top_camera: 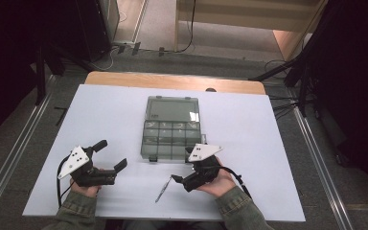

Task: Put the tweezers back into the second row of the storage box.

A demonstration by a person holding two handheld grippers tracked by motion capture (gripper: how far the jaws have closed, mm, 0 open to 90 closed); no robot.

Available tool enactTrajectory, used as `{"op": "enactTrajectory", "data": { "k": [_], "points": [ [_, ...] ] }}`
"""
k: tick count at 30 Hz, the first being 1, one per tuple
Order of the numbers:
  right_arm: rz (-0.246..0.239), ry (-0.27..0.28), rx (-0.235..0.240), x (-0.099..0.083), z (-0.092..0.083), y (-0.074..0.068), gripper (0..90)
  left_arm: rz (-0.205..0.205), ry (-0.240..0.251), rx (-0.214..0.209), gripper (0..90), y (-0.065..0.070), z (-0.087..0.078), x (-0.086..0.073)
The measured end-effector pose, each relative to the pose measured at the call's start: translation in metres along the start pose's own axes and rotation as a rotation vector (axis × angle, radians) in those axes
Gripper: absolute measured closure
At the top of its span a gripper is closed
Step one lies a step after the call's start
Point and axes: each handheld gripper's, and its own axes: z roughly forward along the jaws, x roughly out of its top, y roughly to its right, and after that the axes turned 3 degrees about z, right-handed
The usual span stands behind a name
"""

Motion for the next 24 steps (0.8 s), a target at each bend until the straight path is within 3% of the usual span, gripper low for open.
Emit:
{"op": "enactTrajectory", "data": {
  "k": [16,24],
  "points": [
    [-0.070,-0.071,0.115,0.013,0.021,-0.010,1.0,-0.001,0.000,-0.004,0.0,0.000,0.000,0.000],
    [-0.161,-0.142,0.197,0.019,0.034,-0.021,7.0,-0.005,-0.002,-0.008,0.0,0.000,-0.001,0.000]
  ]
}}
